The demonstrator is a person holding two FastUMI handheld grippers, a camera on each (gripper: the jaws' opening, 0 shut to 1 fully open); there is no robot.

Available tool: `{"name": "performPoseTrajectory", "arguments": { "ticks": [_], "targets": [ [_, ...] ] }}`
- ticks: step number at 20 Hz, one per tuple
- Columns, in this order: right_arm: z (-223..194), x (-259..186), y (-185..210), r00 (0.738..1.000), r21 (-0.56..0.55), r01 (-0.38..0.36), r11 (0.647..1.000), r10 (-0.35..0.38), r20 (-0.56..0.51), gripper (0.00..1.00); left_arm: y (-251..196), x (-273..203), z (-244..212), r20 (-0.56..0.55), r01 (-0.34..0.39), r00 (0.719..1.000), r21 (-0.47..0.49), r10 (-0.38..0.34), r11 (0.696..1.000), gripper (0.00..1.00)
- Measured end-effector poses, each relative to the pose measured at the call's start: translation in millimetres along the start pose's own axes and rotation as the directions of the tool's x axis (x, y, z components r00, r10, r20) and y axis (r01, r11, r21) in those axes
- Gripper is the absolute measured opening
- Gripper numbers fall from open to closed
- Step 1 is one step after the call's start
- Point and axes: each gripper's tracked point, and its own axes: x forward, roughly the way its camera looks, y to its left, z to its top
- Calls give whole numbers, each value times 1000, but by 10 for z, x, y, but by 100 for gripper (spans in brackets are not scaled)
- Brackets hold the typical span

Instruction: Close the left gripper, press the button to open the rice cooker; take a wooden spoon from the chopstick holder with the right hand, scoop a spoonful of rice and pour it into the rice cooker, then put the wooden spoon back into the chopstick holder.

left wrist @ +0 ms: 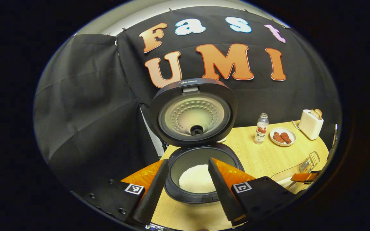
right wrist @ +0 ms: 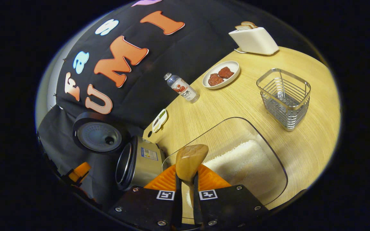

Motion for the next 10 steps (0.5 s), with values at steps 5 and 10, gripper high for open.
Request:
{"name": "performPoseTrajectory", "arguments": {
  "ticks": [5,10],
  "targets": [
    [152,-32,54,995,122,-99,988,100,3,13,5,-11,5,-4,-5,1000,-8,5,1000,86],
    [441,-136,11,984,192,-180,965,175,41,13,-8,-21,75,7,-16,1000,-11,16,1000,86]
  ]
}}
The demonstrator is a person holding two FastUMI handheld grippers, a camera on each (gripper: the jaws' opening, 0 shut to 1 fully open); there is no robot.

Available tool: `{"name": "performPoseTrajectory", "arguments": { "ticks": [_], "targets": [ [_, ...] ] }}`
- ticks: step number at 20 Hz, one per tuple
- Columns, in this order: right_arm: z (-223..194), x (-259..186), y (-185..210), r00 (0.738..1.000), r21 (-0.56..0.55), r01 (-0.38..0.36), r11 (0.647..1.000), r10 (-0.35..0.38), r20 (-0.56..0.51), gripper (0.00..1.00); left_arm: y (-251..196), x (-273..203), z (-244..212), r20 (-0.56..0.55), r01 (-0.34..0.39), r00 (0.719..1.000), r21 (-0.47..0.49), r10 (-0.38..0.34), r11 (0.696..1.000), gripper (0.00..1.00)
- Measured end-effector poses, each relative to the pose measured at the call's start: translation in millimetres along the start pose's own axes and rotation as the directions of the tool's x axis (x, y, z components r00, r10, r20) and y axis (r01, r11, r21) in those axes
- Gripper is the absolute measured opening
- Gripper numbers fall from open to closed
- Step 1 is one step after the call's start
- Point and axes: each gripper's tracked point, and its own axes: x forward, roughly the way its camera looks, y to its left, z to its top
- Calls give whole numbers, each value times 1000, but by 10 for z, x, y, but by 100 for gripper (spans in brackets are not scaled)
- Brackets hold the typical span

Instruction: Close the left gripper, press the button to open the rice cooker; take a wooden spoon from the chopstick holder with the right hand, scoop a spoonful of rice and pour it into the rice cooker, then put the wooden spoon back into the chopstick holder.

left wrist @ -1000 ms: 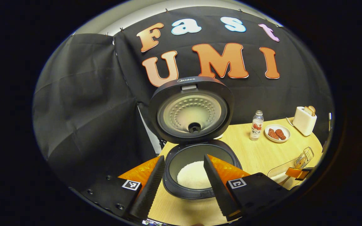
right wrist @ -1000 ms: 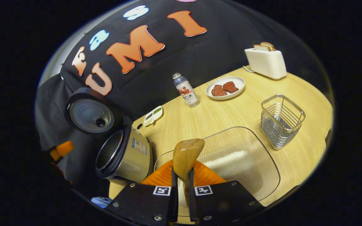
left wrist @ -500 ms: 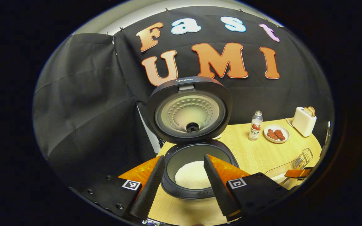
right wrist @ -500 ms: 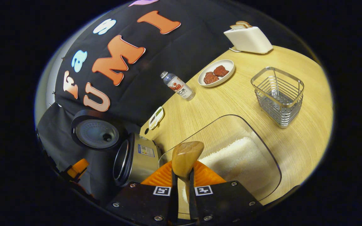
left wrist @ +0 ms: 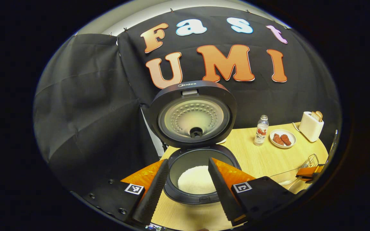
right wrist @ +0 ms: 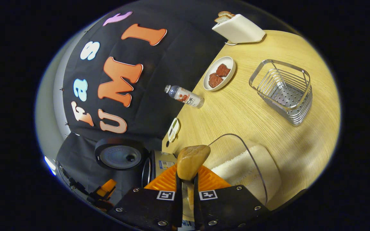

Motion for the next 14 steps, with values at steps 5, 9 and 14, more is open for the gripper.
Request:
{"name": "performPoseTrajectory", "arguments": {
  "ticks": [5,9,14],
  "targets": [
    [469,-179,6,998,72,-47,996,43,56,13,-53,-45,149,35,0,999,-3,0,1000,86],
    [756,-278,238,990,170,-126,977,114,79,9,-50,-97,366,106,-9,994,-27,12,1000,86],
    [921,-248,760,972,244,-237,940,226,72,13,123,-240,706,230,-57,971,-69,72,996,100]
  ]
}}
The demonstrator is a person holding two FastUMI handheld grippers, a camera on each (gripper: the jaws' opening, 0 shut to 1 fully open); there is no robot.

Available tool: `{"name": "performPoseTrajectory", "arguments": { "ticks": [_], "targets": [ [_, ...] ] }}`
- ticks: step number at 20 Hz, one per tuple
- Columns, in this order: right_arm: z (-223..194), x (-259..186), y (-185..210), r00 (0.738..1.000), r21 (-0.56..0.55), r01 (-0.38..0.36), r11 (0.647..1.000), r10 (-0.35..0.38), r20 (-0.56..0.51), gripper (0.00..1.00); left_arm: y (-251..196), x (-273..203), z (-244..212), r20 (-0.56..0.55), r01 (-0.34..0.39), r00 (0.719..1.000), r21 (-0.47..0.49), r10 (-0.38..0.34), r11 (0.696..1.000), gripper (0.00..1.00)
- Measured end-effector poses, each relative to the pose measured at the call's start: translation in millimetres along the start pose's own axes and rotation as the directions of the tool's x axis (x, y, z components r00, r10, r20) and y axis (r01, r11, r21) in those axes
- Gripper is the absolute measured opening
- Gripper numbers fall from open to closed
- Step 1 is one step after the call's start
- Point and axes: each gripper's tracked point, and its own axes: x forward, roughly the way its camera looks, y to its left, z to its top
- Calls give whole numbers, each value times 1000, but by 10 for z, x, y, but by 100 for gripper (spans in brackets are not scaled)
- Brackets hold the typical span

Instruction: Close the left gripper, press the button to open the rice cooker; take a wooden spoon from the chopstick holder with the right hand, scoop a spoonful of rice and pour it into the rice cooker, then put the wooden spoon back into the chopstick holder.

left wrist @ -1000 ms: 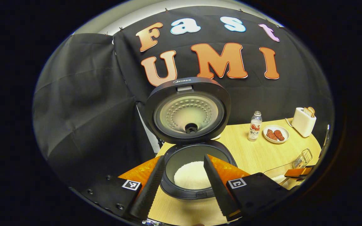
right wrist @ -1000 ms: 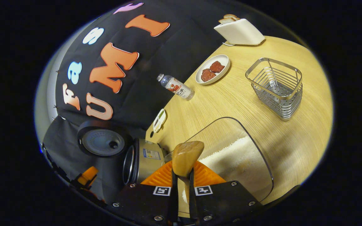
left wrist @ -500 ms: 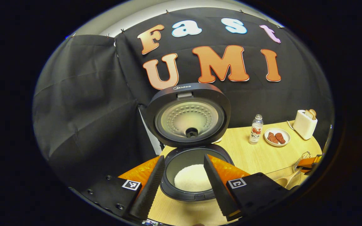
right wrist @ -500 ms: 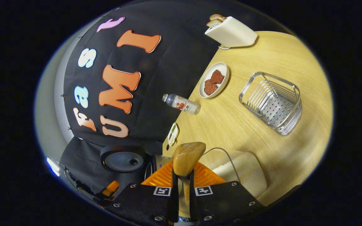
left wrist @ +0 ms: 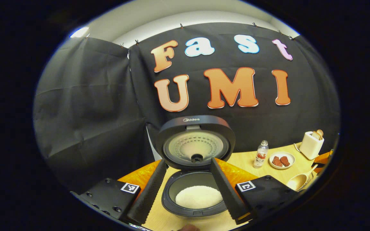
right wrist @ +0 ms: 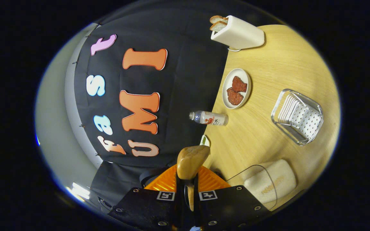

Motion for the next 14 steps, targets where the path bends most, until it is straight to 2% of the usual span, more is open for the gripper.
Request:
{"name": "performPoseTrajectory", "arguments": {
  "ticks": [3,4,6,11,14],
  "targets": [
    [-34,188,311,998,37,-52,998,53,-29,13,164,-66,190,68,-51,996,15,50,999,88],
    [-59,247,401,997,50,-64,997,66,-39,13,234,-89,244,87,-71,994,18,69,997,95],
    [-118,408,565,994,67,-83,994,88,-63,13,368,-155,328,121,-107,987,14,105,994,95],
    [-395,848,880,984,71,-97,993,106,-140,13,673,-307,381,155,-192,970,26,185,981,88],
    [-665,1184,1026,977,67,-86,994,97,-190,13,797,-334,343,151,-225,964,40,217,973,100]
  ]
}}
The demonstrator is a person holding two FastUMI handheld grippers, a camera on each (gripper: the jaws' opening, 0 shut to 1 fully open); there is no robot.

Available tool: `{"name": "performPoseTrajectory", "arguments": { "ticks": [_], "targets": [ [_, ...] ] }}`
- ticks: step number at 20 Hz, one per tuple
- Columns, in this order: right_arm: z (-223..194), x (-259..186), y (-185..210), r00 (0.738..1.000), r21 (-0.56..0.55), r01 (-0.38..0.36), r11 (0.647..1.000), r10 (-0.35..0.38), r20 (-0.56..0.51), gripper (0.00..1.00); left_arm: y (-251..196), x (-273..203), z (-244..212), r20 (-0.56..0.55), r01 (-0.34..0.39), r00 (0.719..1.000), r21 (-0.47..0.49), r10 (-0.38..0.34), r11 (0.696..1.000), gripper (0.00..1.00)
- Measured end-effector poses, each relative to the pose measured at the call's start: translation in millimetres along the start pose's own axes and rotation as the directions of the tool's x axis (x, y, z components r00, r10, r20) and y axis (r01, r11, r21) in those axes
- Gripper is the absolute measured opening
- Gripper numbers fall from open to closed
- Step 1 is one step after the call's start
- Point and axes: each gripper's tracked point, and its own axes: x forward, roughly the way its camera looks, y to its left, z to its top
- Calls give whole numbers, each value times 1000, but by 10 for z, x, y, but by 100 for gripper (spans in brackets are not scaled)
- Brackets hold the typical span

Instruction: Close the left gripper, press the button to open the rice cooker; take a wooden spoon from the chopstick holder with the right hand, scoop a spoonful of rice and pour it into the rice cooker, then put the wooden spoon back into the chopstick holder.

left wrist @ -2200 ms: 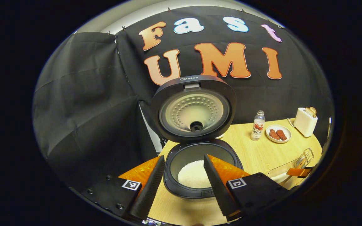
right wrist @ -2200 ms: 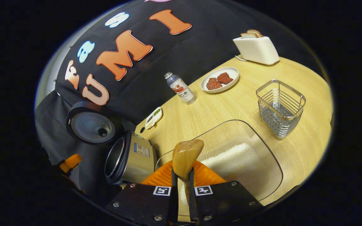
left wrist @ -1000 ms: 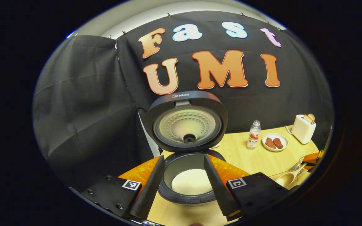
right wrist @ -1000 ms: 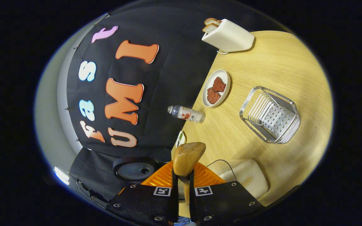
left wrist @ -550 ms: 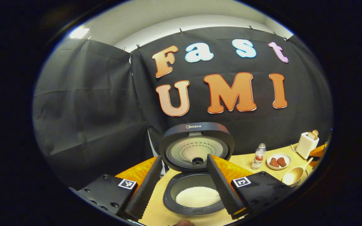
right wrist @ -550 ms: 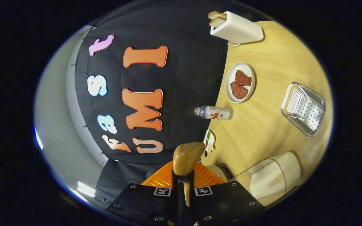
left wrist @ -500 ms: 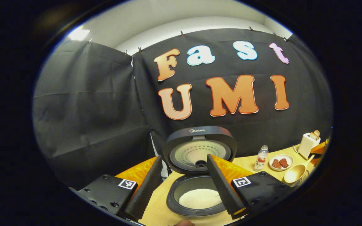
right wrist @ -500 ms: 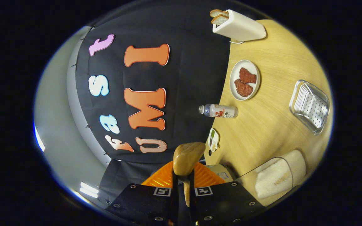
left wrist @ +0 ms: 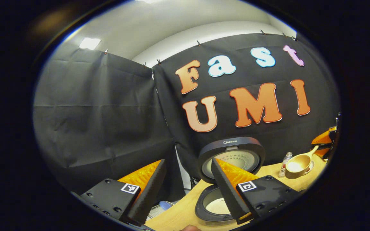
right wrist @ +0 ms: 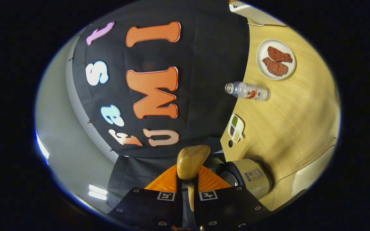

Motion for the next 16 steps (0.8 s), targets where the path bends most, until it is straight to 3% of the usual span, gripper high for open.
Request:
{"name": "performPoseTrajectory", "arguments": {
  "ticks": [2,6,9,13,16],
  "targets": [
    [-122,232,38,1000,-12,10,1000,-10,-24,13,11,-20,-51,-16,-2,1000,-4,2,1000,88],
    [-337,549,78,997,-70,45,997,-49,-51,13,86,-81,-206,-46,-13,999,3,13,1000,87],
    [-459,722,118,996,-175,72,982,-78,-30,13,174,-86,-308,-69,-27,997,3,27,1000,88],
    [-603,849,149,993,-330,114,937,-116,14,13,225,-109,-483,-115,-32,993,-10,31,999,88],
    [-732,898,156,990,-438,142,888,-134,49,13,227,-126,-576,-138,-26,990,-9,25,1000,95]
  ]
}}
